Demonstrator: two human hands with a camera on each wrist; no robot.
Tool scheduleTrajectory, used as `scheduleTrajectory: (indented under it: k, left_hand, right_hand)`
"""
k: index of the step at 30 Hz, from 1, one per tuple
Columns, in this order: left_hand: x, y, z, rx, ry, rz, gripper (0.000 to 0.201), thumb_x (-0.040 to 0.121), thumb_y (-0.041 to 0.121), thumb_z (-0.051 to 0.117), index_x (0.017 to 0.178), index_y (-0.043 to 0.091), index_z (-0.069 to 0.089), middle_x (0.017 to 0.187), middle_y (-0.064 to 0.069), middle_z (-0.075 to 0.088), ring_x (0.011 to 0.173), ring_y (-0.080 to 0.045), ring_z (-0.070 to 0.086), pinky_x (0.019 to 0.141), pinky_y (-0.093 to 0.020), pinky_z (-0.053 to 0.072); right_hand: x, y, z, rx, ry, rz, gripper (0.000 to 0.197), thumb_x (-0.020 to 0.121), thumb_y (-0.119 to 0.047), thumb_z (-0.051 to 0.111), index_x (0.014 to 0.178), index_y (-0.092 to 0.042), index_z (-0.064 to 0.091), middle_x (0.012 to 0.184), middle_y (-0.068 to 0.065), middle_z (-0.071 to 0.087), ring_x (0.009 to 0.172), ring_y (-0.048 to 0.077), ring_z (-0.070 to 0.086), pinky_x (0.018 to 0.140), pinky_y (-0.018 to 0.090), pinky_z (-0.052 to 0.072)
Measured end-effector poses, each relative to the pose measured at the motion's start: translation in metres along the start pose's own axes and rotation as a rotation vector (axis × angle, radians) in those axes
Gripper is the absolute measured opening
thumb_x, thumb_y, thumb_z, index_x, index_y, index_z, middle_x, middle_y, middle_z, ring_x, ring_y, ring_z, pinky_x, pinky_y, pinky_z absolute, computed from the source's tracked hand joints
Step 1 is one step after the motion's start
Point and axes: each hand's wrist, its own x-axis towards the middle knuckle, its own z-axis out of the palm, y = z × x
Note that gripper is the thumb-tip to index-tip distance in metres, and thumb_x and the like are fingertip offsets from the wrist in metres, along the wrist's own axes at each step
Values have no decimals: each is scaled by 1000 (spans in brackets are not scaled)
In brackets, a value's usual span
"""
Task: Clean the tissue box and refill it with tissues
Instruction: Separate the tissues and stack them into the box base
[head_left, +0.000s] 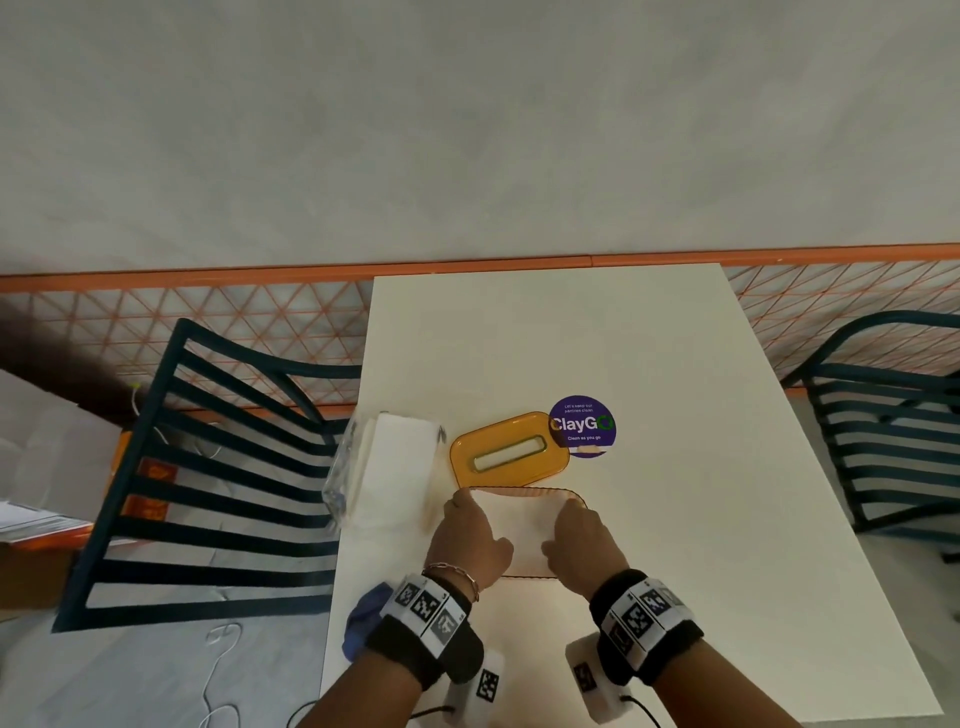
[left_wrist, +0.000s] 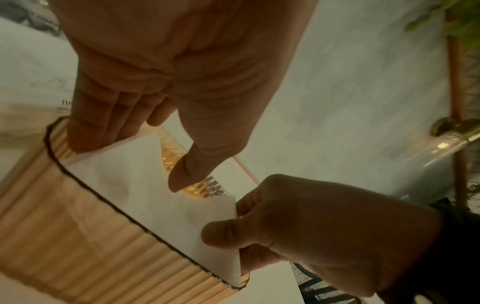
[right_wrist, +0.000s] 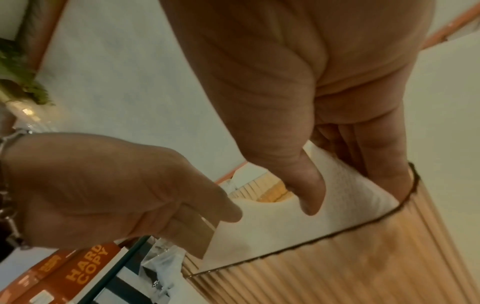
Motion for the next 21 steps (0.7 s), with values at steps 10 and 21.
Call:
scheduleTrajectory:
  k: [10,21]
  left_hand:
    - [-4,-14,-3,240,98,389,44,93,12,68,133,27,59,140,7,52,127,-14,53,97,-25,50]
    - [23,-21,14,509,-40,381,44,91,6,70,133,15,59,143,-7,48,147,-28,32,104,-38,53]
  right_hand:
    - [-9,2,-9,-204,193,-187,39,95,-11,59,134,-14,56,131,5,59,112,21,64,94,27,52]
    - [8,6,13,-330,50,-302,41,94,-12,66,134,-18,61,141,4,53,128,22,55,106,33,49]
